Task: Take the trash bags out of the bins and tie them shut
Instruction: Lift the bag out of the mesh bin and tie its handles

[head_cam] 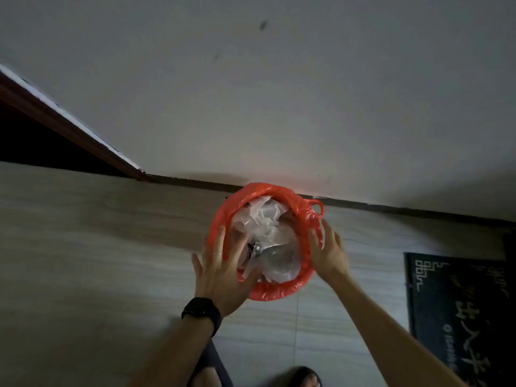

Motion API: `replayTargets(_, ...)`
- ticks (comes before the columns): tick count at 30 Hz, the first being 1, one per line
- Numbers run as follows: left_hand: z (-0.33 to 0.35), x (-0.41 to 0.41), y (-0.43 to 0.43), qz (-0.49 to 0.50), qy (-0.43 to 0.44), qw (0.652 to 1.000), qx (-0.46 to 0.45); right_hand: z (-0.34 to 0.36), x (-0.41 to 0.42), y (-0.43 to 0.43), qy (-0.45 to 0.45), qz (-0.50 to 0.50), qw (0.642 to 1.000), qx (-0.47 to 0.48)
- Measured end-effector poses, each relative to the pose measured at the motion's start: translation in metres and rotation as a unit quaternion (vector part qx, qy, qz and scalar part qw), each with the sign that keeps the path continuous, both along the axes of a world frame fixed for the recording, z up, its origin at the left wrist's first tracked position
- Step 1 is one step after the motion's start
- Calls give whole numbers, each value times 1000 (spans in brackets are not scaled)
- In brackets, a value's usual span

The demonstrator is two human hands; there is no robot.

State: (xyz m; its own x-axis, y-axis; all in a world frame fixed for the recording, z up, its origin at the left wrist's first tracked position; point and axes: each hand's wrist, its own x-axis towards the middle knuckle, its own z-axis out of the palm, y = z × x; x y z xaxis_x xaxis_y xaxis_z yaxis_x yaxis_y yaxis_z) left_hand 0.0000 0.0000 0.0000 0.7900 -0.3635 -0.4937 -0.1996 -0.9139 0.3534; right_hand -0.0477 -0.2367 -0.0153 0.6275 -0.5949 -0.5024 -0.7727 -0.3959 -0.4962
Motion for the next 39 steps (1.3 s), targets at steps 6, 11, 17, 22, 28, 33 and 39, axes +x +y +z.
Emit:
replayTargets(6,-62,8,-19,34,-66,997,-26,-56,46,-18,-14,-151,978,142)
replayTargets(11,-82,2,-19,71,-138,987,-48,-76,52,-24,-26,-224,949,219)
replayTargets(17,-83,-3,-19,82,-148,984,-57,-92,56,-33,-73,-235,930,275)
replayTargets(22,-89,-6,-19,102,-164,979,-72,-78,47,-30,-90,-228,885,397)
replayTargets(28,-92,-7,-20,107,-184,975,-65,-74,37,-33,-60,-208,908,357)
replayTargets(33,-93,-6,-19,96,-183,977,-55,-61,35,-45,-91,-228,949,197)
replayTargets(39,-93,-6,-17,89,-191,975,-66,-14,30,-55,-253,-349,866,255)
